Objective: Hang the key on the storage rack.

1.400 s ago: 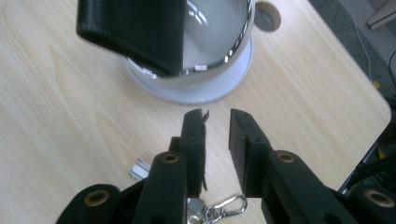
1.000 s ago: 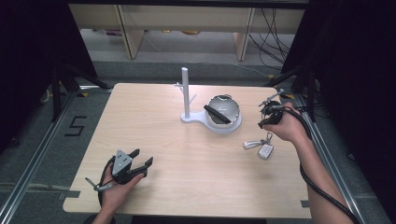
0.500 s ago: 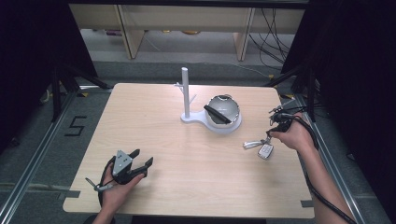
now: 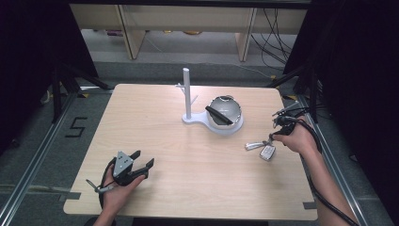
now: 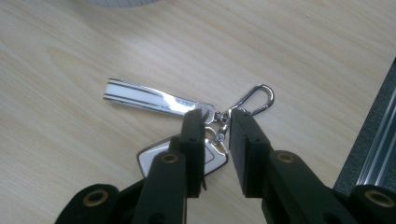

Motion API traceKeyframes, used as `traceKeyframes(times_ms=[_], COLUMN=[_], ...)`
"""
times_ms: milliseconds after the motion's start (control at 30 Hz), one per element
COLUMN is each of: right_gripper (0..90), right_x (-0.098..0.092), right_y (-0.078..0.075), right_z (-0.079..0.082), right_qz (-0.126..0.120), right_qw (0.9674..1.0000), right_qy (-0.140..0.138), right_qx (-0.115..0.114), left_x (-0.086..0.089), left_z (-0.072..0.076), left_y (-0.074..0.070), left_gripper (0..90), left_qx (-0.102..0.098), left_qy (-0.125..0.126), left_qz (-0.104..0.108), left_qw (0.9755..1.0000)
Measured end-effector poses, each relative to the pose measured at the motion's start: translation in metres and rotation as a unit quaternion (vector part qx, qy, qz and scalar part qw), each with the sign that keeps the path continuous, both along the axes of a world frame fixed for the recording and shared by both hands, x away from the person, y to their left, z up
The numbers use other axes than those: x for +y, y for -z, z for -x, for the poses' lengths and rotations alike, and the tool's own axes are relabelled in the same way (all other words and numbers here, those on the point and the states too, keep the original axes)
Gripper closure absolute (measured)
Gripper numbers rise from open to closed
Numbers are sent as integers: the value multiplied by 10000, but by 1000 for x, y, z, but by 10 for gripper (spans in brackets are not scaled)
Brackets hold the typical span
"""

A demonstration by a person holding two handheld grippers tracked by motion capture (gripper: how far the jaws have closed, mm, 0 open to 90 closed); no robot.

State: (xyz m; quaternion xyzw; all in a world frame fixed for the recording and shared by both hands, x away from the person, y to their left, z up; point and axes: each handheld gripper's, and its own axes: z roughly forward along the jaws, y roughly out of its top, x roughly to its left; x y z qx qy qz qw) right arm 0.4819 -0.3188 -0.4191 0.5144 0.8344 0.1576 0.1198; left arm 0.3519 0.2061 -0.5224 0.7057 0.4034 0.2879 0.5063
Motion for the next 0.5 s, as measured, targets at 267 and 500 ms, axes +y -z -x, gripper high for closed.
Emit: traceKeyframes(times_ms=[267,500], right_gripper=[764,748], right_x=[-5,-8], right_y=[7,15], right_z=[4,-4], right_qz=[-31,-123], right_qw=[9999,9984], right_qy=[122,497], right_qx=[43,232], left_x=[0,0], left_z=[2,2], left_y=[0,0], left_gripper=[349,349], left_qx=[-10,-39], left_qy=[-6,20], left_qz=[31,33], left_qw=[10000,10000])
